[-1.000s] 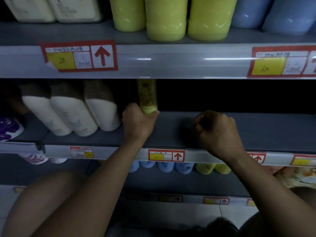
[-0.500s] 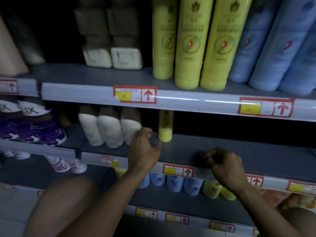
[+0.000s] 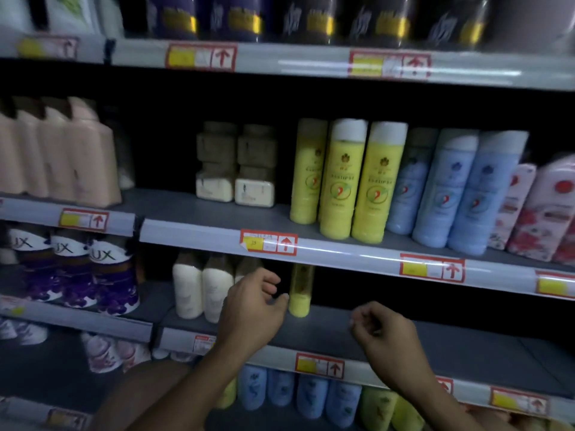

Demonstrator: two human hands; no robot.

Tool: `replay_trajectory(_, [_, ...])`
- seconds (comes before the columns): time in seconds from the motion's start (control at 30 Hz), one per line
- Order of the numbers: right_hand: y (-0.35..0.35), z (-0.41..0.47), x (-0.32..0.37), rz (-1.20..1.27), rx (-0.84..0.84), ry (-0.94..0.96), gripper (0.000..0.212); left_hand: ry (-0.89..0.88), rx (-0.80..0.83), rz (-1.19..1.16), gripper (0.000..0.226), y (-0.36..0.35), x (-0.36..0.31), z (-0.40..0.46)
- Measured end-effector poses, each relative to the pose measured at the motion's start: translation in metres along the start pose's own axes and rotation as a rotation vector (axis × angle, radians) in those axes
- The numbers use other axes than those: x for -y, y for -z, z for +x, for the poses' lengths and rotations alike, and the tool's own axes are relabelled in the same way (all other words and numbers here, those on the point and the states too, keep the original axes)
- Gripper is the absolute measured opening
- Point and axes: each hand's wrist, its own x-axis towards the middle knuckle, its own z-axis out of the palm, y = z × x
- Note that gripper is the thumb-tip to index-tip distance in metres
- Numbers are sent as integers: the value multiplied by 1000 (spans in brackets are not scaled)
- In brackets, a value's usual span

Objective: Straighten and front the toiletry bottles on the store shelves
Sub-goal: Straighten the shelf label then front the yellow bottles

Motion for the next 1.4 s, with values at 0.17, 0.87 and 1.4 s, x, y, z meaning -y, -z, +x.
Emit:
replay_trajectory(0.17, [31, 14, 44, 52, -109, 91, 13, -107, -39, -78, 18, 29, -44, 11])
replay_trajectory(0.87, [68, 126, 67, 15, -396, 115, 67, -223, 15, -214, 71, -10, -122, 114])
replay_trajectory(1.4, [54, 135, 60, 173, -448, 150, 57, -193, -92, -295, 54, -35, -128, 121])
